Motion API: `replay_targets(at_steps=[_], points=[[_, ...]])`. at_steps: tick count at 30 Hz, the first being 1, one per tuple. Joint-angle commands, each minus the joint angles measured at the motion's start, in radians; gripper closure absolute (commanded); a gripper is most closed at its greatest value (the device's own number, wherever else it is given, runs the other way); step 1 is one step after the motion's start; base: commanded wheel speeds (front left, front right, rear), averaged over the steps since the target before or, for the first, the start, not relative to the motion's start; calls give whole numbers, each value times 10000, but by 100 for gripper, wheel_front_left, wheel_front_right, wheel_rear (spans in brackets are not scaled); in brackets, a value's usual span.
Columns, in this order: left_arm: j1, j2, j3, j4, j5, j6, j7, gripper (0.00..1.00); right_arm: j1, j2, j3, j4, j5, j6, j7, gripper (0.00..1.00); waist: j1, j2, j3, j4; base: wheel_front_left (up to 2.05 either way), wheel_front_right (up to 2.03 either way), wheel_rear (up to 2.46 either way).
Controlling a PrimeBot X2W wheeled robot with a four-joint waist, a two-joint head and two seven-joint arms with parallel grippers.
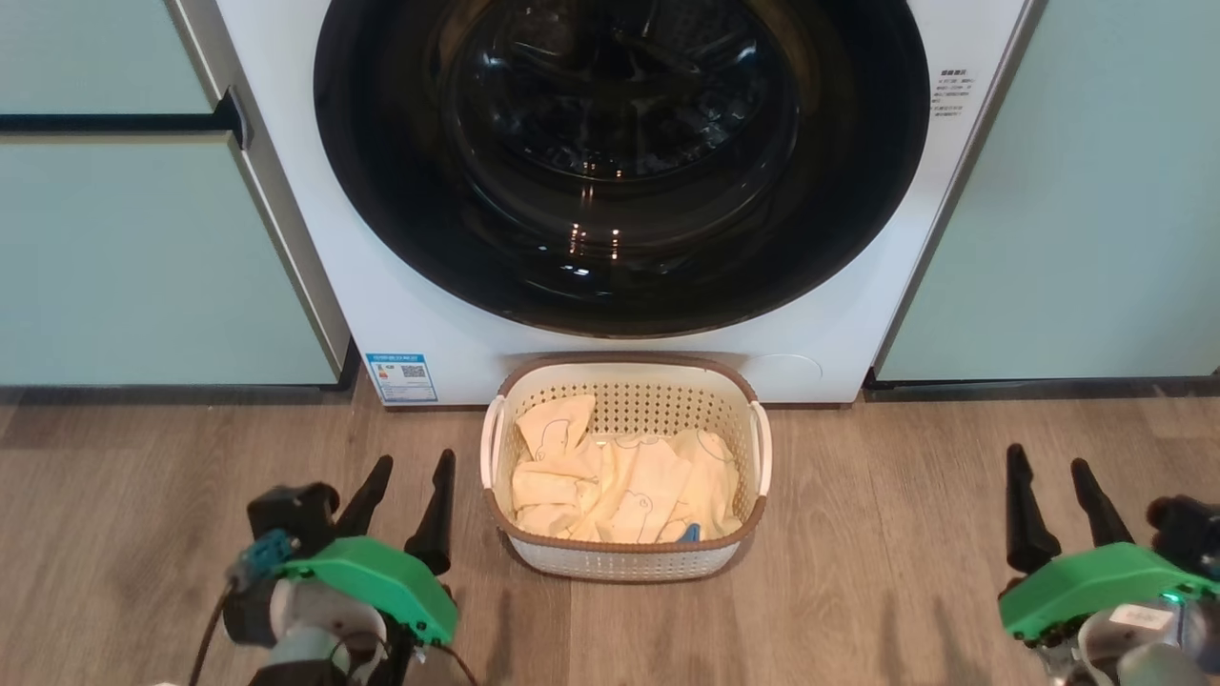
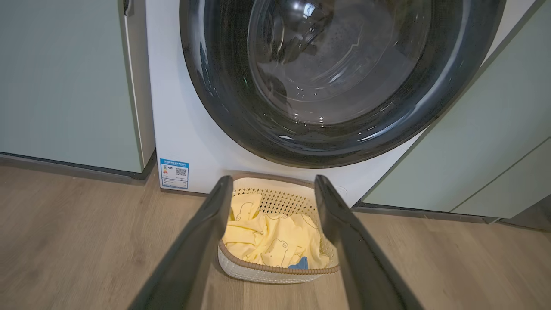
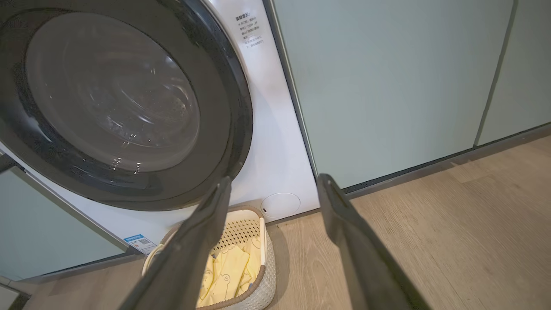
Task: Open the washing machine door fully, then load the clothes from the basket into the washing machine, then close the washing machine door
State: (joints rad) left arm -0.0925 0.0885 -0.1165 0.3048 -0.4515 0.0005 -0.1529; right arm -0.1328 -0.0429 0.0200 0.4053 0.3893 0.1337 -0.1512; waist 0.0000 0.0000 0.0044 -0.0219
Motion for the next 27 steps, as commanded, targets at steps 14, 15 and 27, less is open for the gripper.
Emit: replay_targets(at_steps=[14,15,27], points=[[-863,233,20,90,1692,139,-570,0,-704,-56,380,-152,-2028,-26,-586,0,0,0,-10,-67,0,0,0],[-880,228,9,138,1764,110,-600,0,-713,-56,383,-140,-2142,-26,-616,0,0,0,-12,-71,0,0,0],[-1129,225,-74,536,2951,272,-924,0,-798,-67,409,-5,-3476,-29,-941,0,0,0,-51,-111,0,0,0]])
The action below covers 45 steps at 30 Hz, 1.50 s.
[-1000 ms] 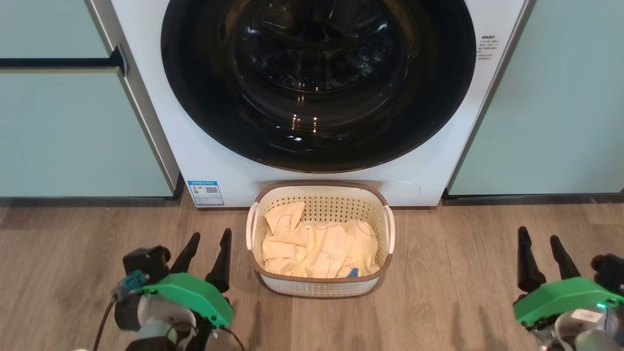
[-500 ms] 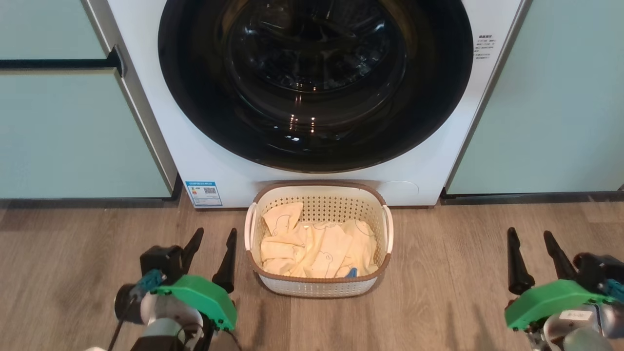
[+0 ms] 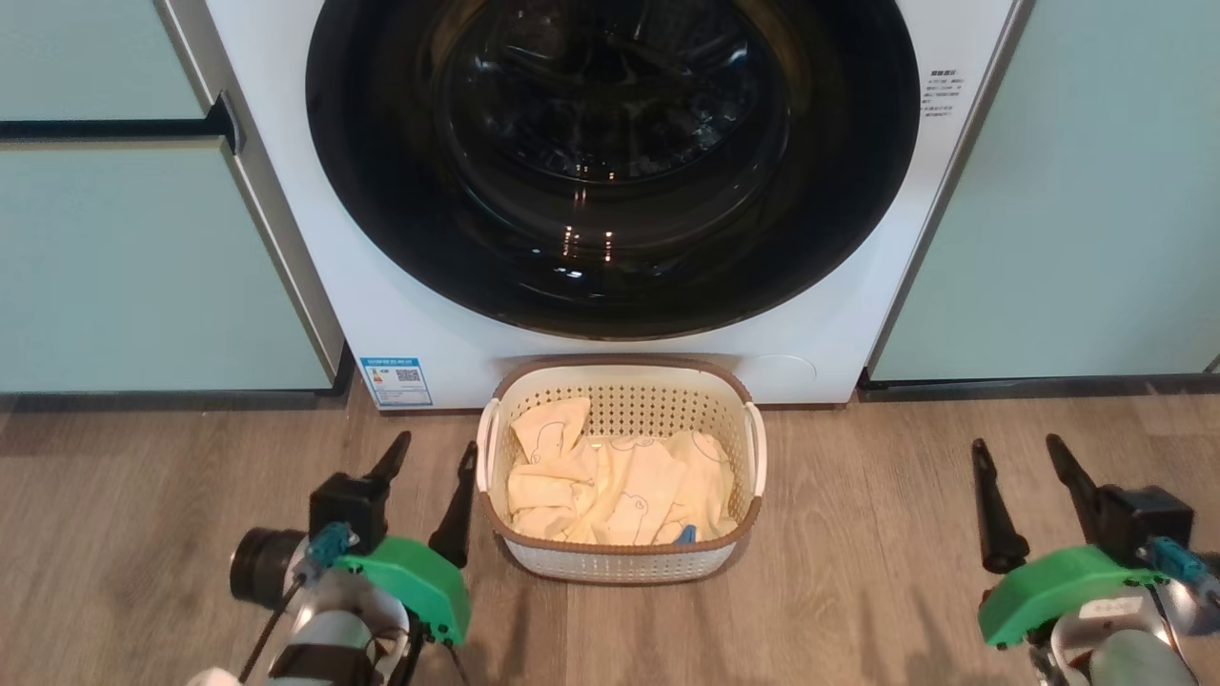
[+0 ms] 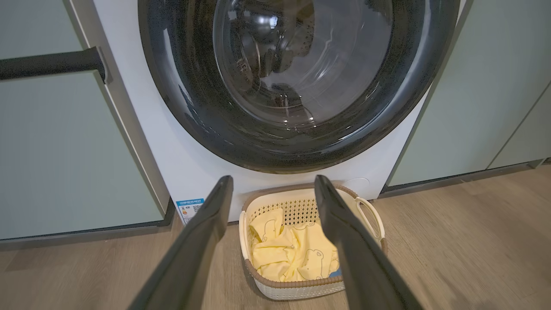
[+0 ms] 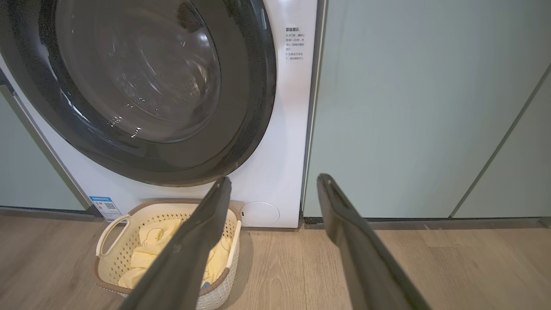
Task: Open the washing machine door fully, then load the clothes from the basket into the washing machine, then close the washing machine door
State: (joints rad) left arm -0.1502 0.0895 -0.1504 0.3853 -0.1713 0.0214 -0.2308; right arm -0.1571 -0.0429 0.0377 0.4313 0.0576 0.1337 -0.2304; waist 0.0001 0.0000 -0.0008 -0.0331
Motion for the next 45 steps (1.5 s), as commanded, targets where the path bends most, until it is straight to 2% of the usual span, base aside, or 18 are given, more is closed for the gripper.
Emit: replay_targets(at_steps=[1,6,32,45], points=[[-574,214,262,-238,256,85,-175,0,-563,-69,245,-256,-275,-29,-178,0,-1,0,-1,-2,0,0,0],[-676,207,240,-113,751,186,-310,0,-595,-75,295,-217,-811,-30,-314,0,-1,0,1,-21,0,0,0],[-762,221,249,118,679,173,-310,0,-541,-74,152,-277,-623,-30,-314,0,-1,0,-24,-57,1,1,-2],[-815,349,119,131,815,133,-310,0,-517,-74,127,-315,-617,-30,-314,0,-1,0,-18,-95,69,69,-139]])
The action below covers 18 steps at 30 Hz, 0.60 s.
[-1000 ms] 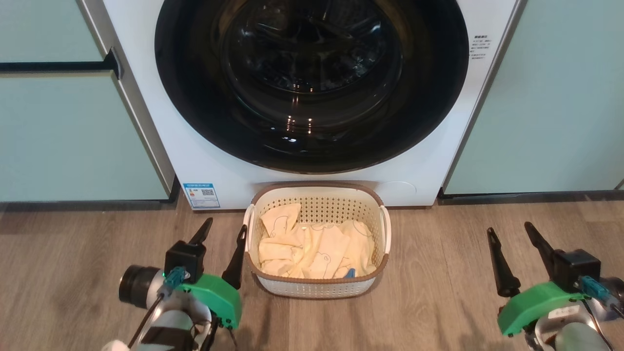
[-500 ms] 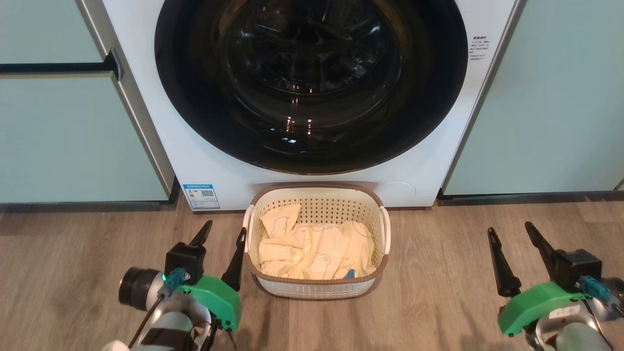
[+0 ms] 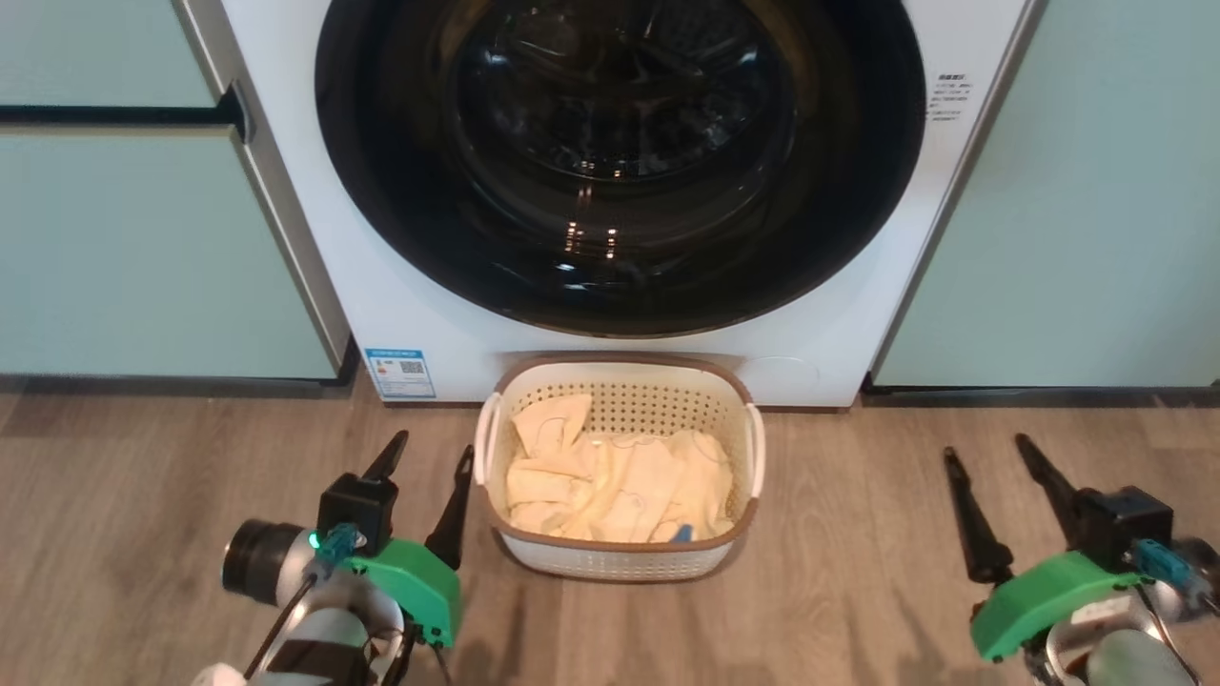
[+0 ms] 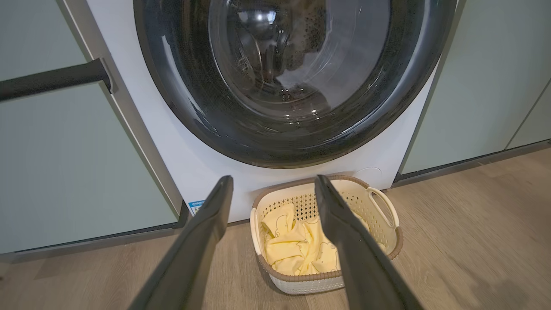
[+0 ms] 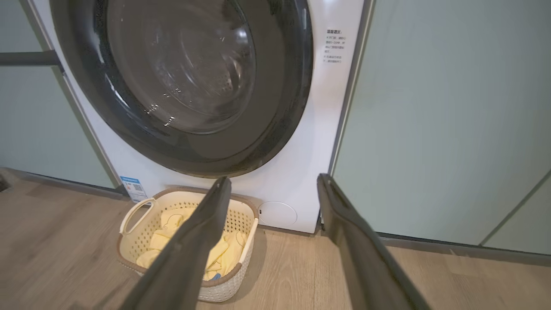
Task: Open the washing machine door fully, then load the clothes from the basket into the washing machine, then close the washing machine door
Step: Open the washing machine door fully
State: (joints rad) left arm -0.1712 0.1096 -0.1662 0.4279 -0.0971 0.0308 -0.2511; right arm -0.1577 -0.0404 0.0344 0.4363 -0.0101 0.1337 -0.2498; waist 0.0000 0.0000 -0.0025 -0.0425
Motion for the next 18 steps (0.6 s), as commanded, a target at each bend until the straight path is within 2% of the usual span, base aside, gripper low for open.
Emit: replay_targets(at_steps=[1,18], points=[[-604,151,274,-303,77,45,-107,0,-511,-99,154,-374,59,-30,-120,0,0,0,2,-6,123,123,-246],[-609,174,252,-481,32,10,-107,0,-487,-99,90,-469,87,-30,-120,0,0,0,90,-75,119,119,-239]])
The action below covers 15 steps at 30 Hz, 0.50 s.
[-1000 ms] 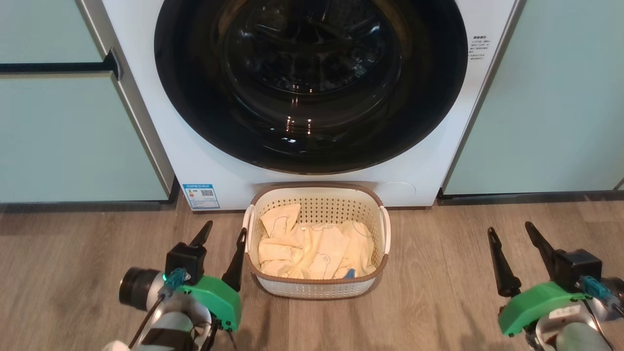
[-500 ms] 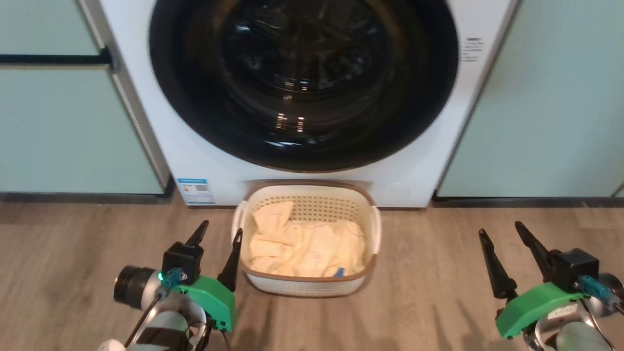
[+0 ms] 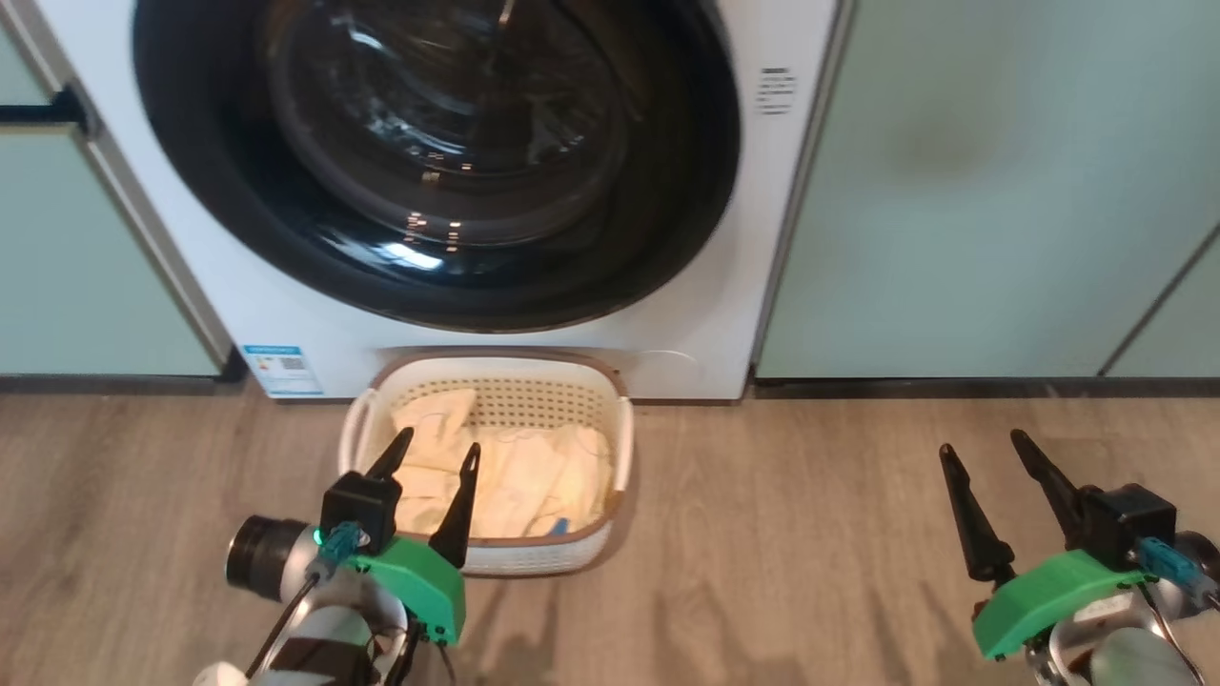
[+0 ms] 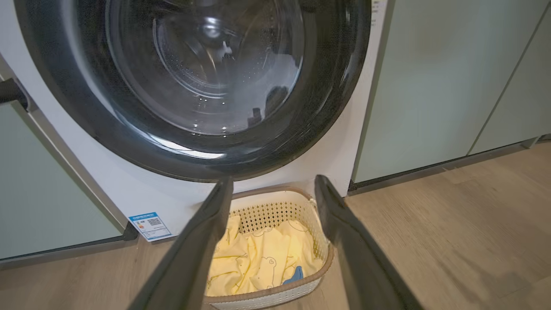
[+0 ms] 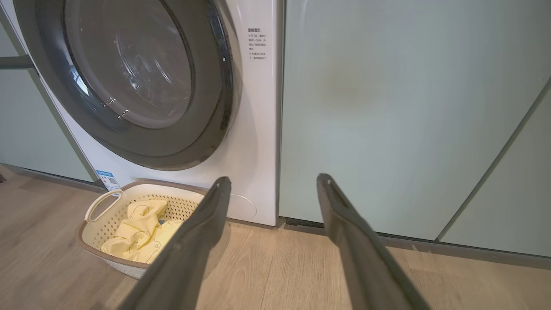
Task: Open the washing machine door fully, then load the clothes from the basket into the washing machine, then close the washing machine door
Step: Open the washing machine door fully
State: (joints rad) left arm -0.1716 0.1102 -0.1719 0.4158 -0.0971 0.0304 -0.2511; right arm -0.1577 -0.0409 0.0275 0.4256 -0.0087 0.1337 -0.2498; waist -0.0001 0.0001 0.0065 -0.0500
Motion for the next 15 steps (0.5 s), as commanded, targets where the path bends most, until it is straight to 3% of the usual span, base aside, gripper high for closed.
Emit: replay_targets(at_steps=[1,8,15], points=[[-604,166,315,-391,28,9,-107,0,-493,-93,158,-367,76,-30,-120,0,1,-1,6,-3,90,90,-181],[-576,161,320,-514,-4,-62,-107,0,-512,-93,153,-376,88,-30,-120,0,1,-1,37,-27,59,59,-118],[-540,169,323,-445,81,49,-107,0,-516,-93,140,-367,110,-30,-120,0,1,-1,51,-58,9,9,-18]])
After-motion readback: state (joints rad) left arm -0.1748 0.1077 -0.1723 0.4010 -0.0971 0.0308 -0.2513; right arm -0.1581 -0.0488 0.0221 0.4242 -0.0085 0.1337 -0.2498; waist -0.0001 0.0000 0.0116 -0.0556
